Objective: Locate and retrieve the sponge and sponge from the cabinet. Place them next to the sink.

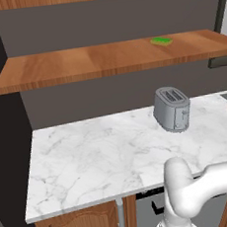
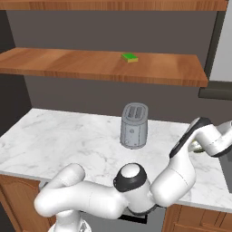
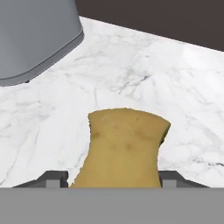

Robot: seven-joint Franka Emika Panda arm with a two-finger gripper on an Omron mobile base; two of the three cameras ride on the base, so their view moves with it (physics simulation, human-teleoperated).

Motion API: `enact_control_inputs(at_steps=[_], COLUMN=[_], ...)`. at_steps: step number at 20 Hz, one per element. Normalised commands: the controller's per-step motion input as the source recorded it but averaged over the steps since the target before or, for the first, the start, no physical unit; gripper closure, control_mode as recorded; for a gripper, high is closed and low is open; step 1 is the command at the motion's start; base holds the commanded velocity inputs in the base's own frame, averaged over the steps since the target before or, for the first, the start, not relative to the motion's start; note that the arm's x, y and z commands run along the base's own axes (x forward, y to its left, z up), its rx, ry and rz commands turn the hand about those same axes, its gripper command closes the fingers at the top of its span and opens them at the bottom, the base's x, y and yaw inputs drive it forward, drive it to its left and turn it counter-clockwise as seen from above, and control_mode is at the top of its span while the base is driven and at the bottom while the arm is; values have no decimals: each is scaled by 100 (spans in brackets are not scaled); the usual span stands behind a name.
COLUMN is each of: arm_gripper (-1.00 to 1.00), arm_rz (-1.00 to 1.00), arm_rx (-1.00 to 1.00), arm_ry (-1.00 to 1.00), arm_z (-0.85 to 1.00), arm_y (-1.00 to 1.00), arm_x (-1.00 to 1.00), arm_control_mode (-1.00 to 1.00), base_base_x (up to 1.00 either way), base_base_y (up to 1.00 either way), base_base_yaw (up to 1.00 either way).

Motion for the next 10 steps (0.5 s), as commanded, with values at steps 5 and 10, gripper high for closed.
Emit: enact_control_inputs(at_steps=[5, 10], arm_gripper=[100, 100], arm_rz=[5, 4], arm_rx=[2, 1], arm_ry=[1, 0], arm_z=[-41, -46], arm_y=[-30, -30], arm_x=[22, 14], arm_control_mode=[-100, -100], base_base_x=[0, 0], base_base_y=[0, 0], base_base_yaw=[0, 0])
